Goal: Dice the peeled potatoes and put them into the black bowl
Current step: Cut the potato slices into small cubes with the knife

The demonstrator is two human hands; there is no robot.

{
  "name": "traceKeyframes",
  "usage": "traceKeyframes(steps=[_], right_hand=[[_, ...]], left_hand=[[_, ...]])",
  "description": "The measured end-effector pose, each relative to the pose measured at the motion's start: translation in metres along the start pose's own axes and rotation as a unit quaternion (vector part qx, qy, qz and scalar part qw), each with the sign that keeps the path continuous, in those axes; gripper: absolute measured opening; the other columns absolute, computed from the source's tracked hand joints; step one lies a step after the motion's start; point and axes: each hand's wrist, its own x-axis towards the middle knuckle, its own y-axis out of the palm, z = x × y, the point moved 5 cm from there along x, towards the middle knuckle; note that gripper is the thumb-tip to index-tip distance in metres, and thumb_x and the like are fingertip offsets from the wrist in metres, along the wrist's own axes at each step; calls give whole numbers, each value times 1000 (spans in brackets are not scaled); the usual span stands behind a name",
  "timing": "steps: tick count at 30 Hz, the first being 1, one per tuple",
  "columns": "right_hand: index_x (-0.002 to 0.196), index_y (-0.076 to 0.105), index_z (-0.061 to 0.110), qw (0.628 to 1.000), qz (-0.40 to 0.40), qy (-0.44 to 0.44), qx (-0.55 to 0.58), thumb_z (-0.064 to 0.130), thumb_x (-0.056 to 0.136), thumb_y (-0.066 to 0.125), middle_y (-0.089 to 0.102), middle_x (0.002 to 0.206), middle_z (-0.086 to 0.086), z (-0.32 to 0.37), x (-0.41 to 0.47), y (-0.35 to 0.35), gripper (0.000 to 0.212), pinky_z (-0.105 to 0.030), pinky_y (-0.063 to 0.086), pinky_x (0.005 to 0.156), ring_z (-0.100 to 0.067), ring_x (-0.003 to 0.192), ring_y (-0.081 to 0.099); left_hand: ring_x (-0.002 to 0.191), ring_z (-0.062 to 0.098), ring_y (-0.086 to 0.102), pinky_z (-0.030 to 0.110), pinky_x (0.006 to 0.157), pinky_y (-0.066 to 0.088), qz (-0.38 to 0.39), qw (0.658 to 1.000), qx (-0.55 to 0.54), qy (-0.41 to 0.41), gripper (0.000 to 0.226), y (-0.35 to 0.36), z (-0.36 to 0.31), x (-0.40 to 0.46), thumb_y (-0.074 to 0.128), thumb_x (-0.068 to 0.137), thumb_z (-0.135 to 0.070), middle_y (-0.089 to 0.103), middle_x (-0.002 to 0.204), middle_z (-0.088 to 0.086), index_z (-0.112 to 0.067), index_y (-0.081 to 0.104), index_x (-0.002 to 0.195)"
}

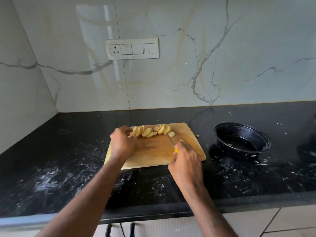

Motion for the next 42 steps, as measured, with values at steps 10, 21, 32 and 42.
traceKeyframes(steps=[10,21,32,42], right_hand=[[105,64,13,998,12,-60,15,8,85,69,68,97,-1,6,4,8,22,-30,56,72,-17,81,68],[107,63,14,997,35,-70,8,11,87,68,67,96,0,8,1,10,21,-27,51,71,-16,79,66],[100,63,15,998,25,-62,13,10,86,66,67,89,2,6,0,7,15,-19,43,64,-14,74,64],[97,62,15,998,31,-50,17,10,88,65,69,91,3,2,-2,7,11,-17,36,67,-13,78,65]], left_hand=[[87,12,61,27,76,49,31,996,74,39,30,7,-3,11,85,79,-29,71,104,-4,-22,76,107],[81,25,64,37,78,57,-2,993,117,10,12,10,-2,14,64,89,-18,71,92,2,-22,75,94],[76,15,65,33,74,56,-11,1000,18,15,7,-4,0,2,66,90,-28,68,81,-10,-27,71,86],[81,12,61,28,67,45,155,973,90,147,9,23,-18,-36,70,89,-36,68,84,-14,-28,73,92]])
